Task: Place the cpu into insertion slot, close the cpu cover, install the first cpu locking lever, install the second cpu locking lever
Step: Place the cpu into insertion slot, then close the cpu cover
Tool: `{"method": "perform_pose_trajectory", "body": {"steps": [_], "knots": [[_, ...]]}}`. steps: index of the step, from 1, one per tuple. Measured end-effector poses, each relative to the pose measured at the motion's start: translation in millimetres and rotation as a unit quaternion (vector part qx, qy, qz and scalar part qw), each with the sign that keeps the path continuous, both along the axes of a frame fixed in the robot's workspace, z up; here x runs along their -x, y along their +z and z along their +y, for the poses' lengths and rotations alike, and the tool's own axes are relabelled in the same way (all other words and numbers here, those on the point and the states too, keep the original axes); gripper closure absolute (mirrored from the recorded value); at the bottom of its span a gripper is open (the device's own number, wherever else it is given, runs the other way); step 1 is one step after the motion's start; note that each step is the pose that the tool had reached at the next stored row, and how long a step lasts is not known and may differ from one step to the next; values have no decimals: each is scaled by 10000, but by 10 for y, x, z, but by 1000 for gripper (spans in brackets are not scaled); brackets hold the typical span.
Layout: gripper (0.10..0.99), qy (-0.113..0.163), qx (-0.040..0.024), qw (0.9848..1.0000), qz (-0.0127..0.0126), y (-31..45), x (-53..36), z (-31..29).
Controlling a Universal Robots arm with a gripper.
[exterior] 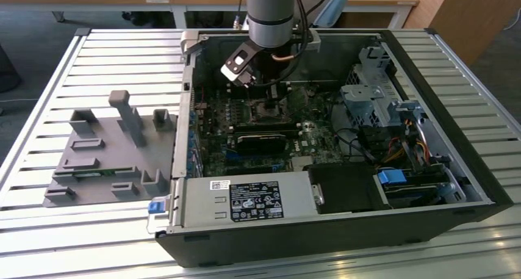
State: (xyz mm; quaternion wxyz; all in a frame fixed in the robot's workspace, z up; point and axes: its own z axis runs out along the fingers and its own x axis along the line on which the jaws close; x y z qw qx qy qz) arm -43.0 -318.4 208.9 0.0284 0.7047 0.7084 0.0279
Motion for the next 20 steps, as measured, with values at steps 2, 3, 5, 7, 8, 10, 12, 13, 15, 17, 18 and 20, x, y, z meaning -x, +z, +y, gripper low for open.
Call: {"method": "perform_pose_trajectory", "body": {"steps": [2, 3, 5, 7, 8, 10, 12, 13, 15, 17, 18, 20], "knots": [[980, 0, -1, 10000, 0, 7, 0, 0], [980, 0, -2, 10000, -1, 8, 0, 0], [980, 0, -1, 10000, 0, 12, 0, 0], [980, 0, -1, 10000, -1, 14, 0, 0], [980, 0, -1, 10000, -1, 16, 0, 0], [980, 0, 0, 10000, 0, 19, 0, 0], [980, 0, 1, 10000, 1, 25, 0, 0], [980, 0, 0, 10000, 0, 27, 0, 0], [980, 0, 0, 10000, 0, 35, 0, 0], [980, 0, 0, 10000, 0, 45, 0, 0], [980, 0, -1, 10000, 0, 51, 0, 0], [980, 0, 0, 10000, 0, 64, 0, 0]]}}
